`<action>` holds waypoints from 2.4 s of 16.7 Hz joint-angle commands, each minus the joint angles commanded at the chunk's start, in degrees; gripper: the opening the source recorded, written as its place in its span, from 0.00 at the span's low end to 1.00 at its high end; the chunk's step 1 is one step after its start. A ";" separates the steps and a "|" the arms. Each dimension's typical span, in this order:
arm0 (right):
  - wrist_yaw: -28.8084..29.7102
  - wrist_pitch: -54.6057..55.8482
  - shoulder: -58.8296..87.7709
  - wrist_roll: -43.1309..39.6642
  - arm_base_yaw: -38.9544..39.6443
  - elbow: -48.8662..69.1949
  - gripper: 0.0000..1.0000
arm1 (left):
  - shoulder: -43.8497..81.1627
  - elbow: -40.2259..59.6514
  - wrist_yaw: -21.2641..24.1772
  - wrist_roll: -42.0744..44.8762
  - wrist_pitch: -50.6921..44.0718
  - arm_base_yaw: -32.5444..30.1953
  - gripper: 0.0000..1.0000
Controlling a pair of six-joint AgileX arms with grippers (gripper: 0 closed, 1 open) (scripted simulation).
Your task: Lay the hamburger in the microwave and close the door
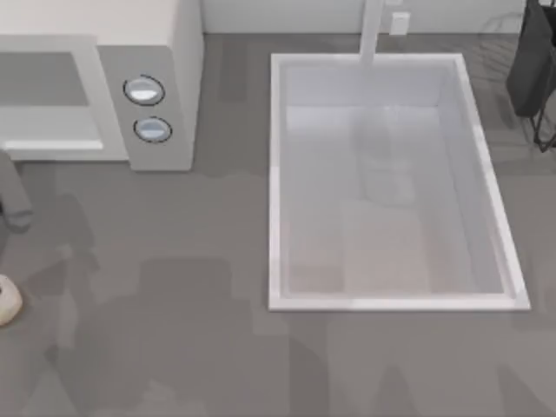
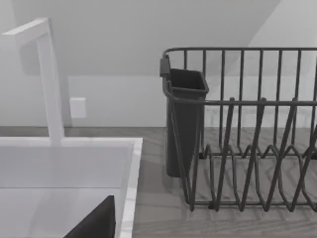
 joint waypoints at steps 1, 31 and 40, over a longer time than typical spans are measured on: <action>0.00 0.00 0.00 0.00 0.00 0.00 1.00 | 1.89 1.31 0.01 1.48 -1.15 0.14 1.00; 0.00 0.00 0.00 0.00 0.00 0.00 1.00 | 13.49 -6.45 0.02 3.58 16.10 0.49 0.40; 0.00 0.00 0.00 0.00 0.00 0.00 1.00 | 13.49 -6.45 0.02 3.58 16.10 0.49 0.00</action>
